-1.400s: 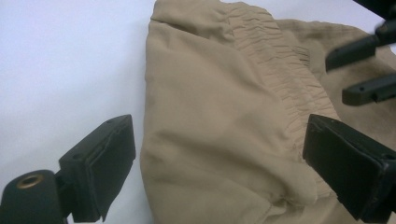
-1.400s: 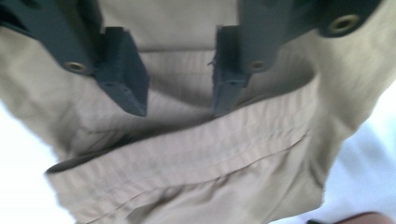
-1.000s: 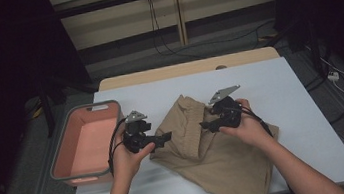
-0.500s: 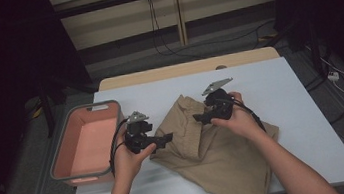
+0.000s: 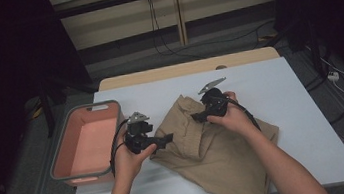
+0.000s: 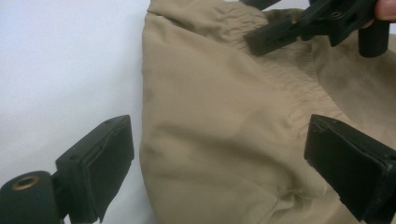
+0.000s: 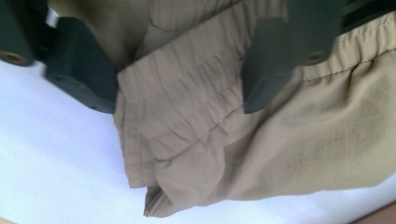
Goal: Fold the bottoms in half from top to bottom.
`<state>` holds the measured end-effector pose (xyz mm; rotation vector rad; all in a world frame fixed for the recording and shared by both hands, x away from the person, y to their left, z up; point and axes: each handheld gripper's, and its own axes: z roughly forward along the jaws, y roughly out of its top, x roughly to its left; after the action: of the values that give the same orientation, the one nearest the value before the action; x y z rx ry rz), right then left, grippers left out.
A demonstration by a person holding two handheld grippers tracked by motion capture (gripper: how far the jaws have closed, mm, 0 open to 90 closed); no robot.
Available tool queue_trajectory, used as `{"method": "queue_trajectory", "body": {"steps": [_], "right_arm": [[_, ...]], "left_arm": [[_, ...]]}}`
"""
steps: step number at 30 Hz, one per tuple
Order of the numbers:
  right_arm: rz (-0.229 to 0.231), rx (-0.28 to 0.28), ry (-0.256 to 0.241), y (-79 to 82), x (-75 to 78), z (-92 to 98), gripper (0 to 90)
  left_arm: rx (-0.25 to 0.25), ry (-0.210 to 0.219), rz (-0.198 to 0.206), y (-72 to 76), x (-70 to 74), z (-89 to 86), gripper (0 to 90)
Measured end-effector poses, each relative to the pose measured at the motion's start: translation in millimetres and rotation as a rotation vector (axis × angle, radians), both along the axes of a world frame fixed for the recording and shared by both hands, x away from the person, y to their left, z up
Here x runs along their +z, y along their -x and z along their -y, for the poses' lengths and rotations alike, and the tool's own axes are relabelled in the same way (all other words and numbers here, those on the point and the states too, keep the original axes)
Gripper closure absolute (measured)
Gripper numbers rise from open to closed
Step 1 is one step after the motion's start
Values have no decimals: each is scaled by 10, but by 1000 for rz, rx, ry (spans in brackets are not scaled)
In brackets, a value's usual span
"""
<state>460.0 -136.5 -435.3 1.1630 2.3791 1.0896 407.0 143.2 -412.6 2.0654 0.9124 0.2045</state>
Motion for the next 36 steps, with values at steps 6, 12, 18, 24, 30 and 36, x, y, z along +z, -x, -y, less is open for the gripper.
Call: {"method": "queue_trajectory", "body": {"steps": [6,12,18,24,30,36], "right_arm": [[5,-1,19,9,10,-4,593],[19,20,66,81,94,23,851],[37,21,53,254,244,120,861],[31,4,14,430,294,262,867],[5,-13,-10,632,257,436,873],[-27,-33,-56,730,24,559,877]], "left_arm": [[0,-1,2,2,7,-6,85],[2,-4,0,7,6,4,86],[6,3,13,14,33,3,87],[5,1,14,21,43,-2,89],[3,-1,23,22,62,0,91],[8,3,22,18,61,-16,90]]}}
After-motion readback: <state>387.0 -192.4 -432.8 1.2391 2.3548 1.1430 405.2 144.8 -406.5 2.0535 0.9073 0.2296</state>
